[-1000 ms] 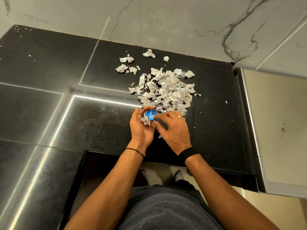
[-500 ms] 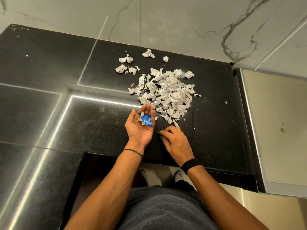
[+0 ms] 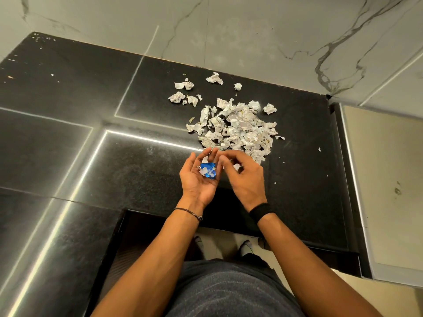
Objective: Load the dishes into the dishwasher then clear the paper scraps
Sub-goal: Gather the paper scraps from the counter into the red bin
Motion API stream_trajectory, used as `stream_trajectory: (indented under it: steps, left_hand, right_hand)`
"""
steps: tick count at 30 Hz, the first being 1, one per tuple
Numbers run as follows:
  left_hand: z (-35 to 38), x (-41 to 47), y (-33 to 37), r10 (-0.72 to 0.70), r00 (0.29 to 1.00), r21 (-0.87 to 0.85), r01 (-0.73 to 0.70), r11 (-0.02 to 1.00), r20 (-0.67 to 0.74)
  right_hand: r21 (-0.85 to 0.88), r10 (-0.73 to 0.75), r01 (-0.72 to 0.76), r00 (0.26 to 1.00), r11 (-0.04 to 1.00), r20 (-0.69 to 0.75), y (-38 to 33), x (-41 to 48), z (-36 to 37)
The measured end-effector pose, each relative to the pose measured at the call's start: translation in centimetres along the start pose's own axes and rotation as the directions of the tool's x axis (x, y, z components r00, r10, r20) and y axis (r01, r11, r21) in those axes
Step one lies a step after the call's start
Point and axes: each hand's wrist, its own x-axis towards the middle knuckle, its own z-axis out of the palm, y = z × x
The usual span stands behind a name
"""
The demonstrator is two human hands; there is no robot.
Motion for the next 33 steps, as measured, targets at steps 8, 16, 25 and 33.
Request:
stream_trajectory:
  steps: [8,16,25,33]
  left_hand:
    - [-0.6,-0.2,1.7,0.062,0.997,-0.103,-0.065,0.992,-0.034]
    - [-0.4,0.4,1.9,0.104,0.990,-0.020,-0.107,0.994,-0.091]
    - [1.5,1.8,-1.1,-0.027,1.000,-0.013,0.027,1.000,-0.007]
    - [1.8,2.1,-2.5,-0.094,0.995,-0.013,0.094,0.995,0.014]
  right_hand:
    - [-0.470,-0.012,0.137,0.966,0.872,0.259,5.1,0.6,1.7]
    - [-0.534,-0.103,0.171,0.982,0.828,0.155,5.3,-0.4,1.0]
    - [-0.172,-0.118,0.128,0.991,0.977,0.066,0.4,-0.2,-0.9]
    - [-0.349,0.253,-0.253,0.966,0.902,-0.047,6.3,-3.4,-4.9]
